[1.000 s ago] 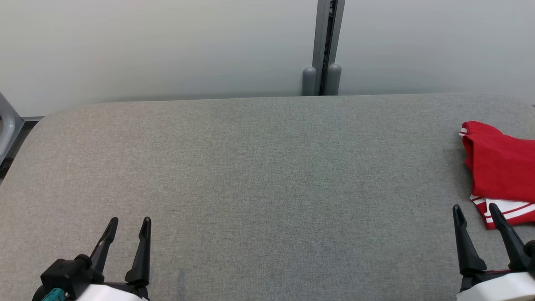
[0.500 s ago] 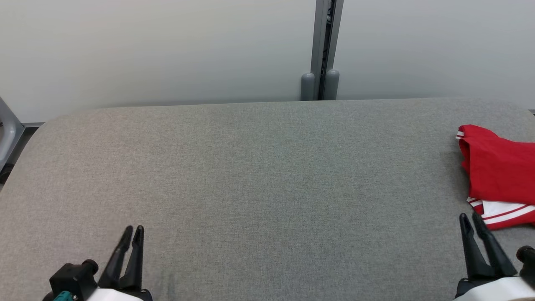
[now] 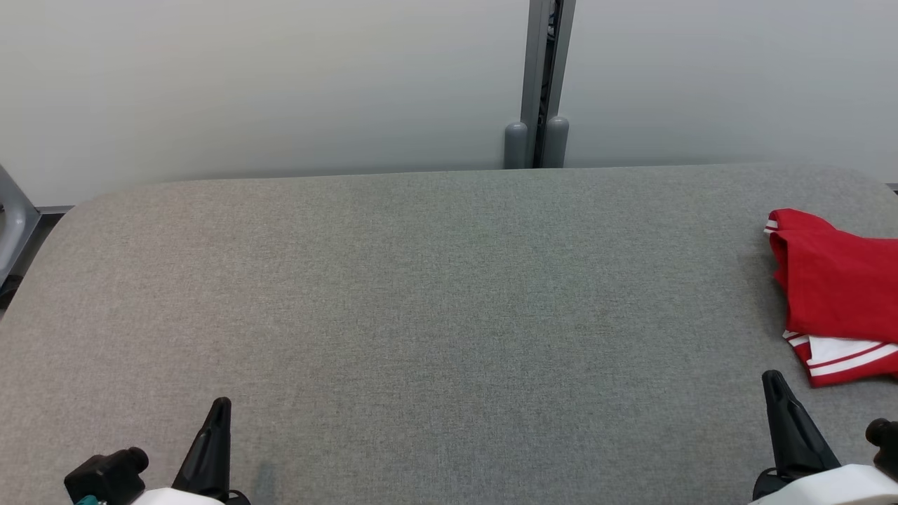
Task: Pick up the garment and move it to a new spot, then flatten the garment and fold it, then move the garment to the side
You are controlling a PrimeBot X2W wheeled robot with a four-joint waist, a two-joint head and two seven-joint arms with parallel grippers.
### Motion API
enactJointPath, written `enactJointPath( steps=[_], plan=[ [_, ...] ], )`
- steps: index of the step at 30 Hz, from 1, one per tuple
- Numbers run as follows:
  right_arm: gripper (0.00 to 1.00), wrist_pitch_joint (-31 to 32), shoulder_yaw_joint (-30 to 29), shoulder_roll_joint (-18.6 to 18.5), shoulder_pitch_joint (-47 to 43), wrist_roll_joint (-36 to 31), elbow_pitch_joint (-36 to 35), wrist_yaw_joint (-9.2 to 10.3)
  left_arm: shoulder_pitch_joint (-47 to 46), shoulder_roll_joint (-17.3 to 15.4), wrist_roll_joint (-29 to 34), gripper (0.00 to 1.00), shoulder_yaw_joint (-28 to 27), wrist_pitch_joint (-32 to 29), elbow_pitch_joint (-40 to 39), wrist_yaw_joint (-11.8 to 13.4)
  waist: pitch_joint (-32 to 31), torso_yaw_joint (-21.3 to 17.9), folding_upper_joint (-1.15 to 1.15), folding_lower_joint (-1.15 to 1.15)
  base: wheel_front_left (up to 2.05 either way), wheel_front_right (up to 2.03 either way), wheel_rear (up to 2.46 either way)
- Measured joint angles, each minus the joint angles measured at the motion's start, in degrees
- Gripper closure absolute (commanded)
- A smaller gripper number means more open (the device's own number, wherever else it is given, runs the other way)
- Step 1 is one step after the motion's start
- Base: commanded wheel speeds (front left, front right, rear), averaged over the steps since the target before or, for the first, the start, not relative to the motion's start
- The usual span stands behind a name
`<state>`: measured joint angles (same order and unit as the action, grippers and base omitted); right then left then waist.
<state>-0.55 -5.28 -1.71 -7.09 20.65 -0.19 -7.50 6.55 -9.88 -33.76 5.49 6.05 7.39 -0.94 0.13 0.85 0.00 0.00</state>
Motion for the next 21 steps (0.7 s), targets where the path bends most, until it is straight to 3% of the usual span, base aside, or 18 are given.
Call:
enactJointPath(
  steps=[21],
  plan=[
    [1.0, 1.1, 1.2, -0.2, 4.3, 20.5, 4.8, 0.0, -2.6, 1.9, -16.7, 1.0, -4.8, -4.2, 1.3, -1.6, 0.0, -0.2, 0.0, 0.0, 0.0, 0.0, 0.0]
  ],
)
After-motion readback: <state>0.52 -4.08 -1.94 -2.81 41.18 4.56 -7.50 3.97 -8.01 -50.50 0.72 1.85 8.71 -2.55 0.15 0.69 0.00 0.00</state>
